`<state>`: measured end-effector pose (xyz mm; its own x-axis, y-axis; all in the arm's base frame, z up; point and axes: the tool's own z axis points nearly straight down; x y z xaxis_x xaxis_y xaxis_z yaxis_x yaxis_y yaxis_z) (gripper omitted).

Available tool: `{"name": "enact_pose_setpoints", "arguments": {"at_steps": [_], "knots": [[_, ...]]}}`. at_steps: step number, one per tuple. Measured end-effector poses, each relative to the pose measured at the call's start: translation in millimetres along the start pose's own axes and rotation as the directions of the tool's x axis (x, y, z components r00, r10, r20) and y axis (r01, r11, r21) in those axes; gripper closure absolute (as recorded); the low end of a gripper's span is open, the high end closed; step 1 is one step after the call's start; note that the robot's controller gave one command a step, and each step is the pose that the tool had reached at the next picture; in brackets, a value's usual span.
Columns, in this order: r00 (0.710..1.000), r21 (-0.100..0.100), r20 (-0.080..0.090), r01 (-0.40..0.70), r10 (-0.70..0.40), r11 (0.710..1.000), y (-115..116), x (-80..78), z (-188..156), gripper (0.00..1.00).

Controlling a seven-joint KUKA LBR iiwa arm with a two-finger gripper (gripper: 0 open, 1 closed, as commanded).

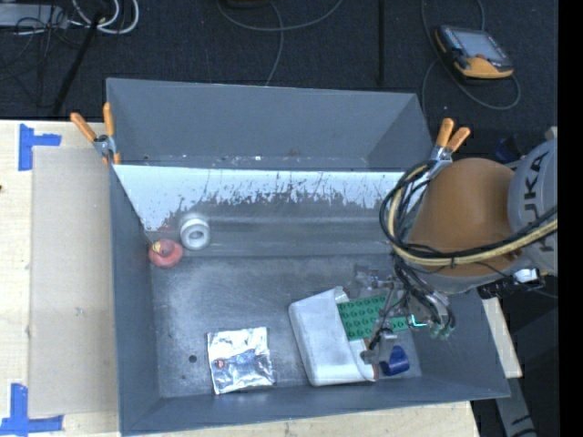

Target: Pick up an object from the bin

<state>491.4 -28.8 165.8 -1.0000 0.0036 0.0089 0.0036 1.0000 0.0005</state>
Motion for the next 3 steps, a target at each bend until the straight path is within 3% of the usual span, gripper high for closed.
{"name": "enact_pose_setpoints", "arguments": {"at_steps": [1,2,3], "knots": [[1.0,0.0,0.004,0.02,-0.02,1.0,-48,-63.0,99,0.0],[1.0,0.002,0.012,0.023,-0.023,1.0,-47,-65.0,92,1.0],[0.995,0.003,0.016,0.094,-0.094,0.996,-63,-28.4,-51,1.0]]}}
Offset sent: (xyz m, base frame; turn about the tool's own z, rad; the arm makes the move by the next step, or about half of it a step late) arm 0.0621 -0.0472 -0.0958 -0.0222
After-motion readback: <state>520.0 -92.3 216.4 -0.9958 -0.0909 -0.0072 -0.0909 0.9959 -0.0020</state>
